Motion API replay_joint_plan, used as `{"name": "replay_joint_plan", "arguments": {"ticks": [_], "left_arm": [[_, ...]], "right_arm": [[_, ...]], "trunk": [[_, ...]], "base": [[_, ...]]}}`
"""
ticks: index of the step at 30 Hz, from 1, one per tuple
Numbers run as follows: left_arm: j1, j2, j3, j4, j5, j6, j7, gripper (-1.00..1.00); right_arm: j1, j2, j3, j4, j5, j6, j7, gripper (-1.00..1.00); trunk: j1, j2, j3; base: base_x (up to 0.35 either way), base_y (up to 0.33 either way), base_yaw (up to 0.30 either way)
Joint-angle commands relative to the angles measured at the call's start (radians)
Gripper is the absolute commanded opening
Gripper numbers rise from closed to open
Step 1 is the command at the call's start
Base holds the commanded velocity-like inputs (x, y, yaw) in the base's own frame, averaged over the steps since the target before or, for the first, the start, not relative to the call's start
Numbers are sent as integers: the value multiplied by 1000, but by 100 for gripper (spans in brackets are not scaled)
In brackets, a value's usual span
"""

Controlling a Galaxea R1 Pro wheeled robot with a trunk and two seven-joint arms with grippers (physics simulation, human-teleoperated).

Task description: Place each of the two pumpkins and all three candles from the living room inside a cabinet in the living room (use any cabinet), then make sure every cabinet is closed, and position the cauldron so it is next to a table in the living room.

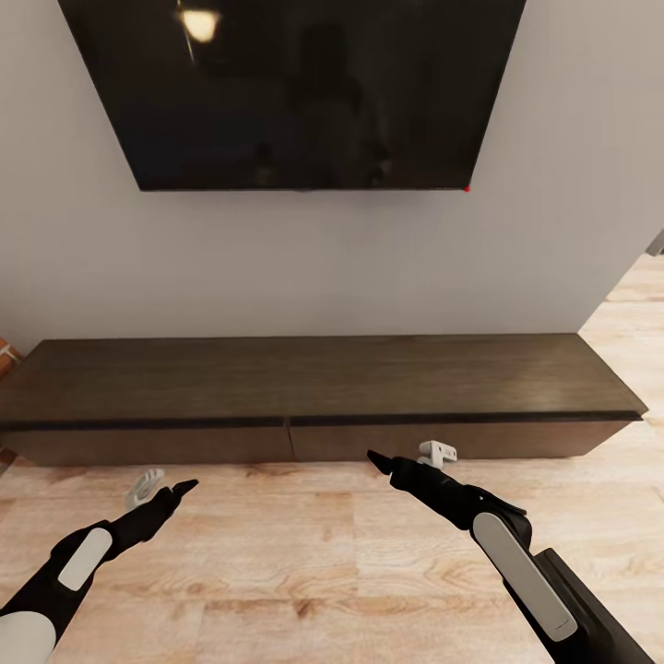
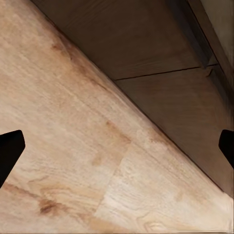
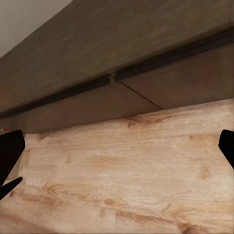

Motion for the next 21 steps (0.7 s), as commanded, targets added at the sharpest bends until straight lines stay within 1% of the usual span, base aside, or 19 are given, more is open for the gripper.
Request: {"name": "replay_joint_plan", "arguments": {"ticks": [1,3,5,9,11,15,21], "left_arm": [[0,3,4,-1,5,23,-17,100],[0,18,4,-2,5,61,-47,100],[0,31,5,-3,5,79,-67,100],[0,58,5,-4,6,96,-112,100],[0,63,5,-4,6,99,-124,100],[0,64,5,-4,7,101,-142,100],[0,66,5,-4,7,102,-150,100]], "right_arm": [[-1,-1,2,-1,-11,1,-10,100],[-1,0,2,2,-10,0,-11,100],[-1,0,2,6,-9,-1,-11,100],[-1,1,3,10,-2,-2,-12,100],[-1,0,3,10,-1,-2,-13,100],[-1,0,2,11,-1,-3,-12,100],[-1,-2,2,9,-7,-1,-11,100]], "trunk": [[4,-8,-4],[12,-22,-10],[19,-36,-16],[35,-64,-29],[42,-78,-35],[58,-106,-48],[81,-148,-67]], "base": [[0,0,0],[0,0,0],[0,0,0],[0,0,0],[0,0,0],[0,0,0],[0,0,0]]}}
